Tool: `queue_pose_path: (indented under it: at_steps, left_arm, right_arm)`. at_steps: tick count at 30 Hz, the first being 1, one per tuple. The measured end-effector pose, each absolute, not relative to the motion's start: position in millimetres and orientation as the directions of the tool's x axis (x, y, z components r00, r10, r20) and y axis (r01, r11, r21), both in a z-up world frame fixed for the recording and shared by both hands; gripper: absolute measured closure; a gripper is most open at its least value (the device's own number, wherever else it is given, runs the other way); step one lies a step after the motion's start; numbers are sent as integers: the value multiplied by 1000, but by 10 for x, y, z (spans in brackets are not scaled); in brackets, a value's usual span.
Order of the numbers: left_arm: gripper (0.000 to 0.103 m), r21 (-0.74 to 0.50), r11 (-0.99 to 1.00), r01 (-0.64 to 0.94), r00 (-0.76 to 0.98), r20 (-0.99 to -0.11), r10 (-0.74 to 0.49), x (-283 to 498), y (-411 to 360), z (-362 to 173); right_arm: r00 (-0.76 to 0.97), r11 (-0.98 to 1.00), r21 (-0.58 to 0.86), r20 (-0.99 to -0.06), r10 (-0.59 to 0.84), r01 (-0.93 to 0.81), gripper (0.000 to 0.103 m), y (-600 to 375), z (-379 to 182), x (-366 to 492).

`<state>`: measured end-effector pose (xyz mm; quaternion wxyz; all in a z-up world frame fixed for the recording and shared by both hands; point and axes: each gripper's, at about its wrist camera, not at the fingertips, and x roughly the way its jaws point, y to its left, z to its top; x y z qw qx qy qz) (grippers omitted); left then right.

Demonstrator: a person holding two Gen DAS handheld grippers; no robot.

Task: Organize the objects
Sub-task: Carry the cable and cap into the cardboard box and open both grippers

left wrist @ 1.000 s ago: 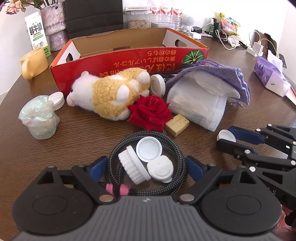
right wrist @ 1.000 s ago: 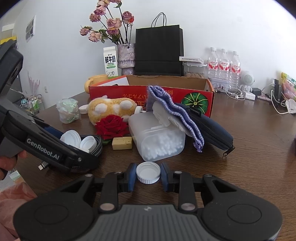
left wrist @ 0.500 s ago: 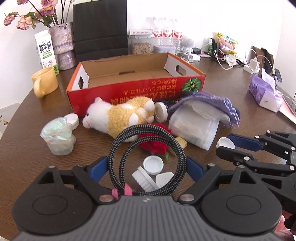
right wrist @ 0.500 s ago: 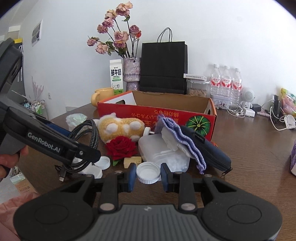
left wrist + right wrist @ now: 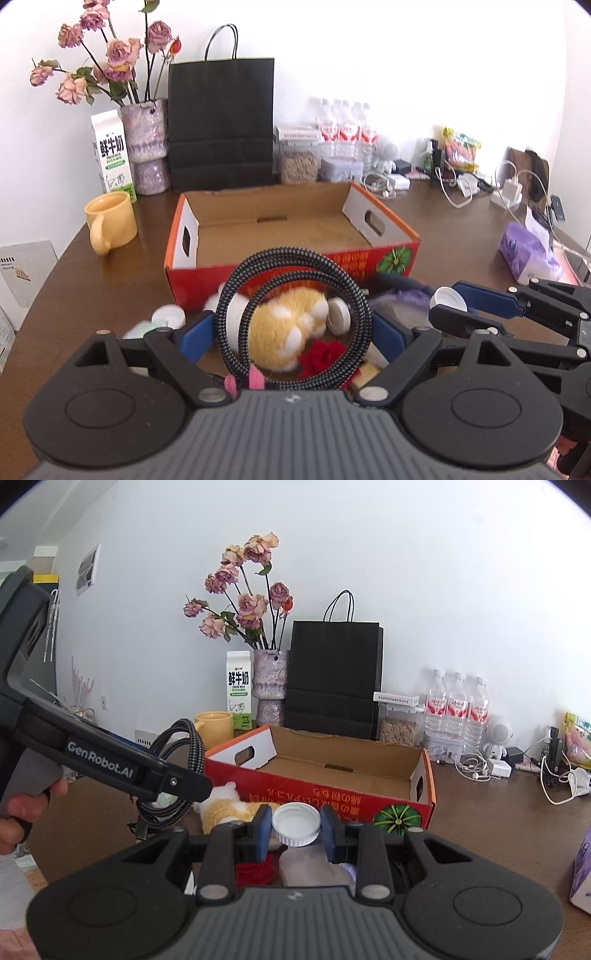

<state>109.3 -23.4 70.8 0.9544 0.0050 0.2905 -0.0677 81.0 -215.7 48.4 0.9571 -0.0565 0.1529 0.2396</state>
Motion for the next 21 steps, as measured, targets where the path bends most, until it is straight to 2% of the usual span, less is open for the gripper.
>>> queue_pose_path:
  at_steps: [10,21]
  left_arm:
    - [13,-66,993,94,859,-500,-114,1635,-189,970]
    - [13,-73,995,71,841,-532,-99,2472,-166,941]
  right_arm:
    - [859,891,-40,-291,422,-452,76,-2159,731,1459]
    - [853,894,-74,-343,393,-442,76,-2117,757,2385]
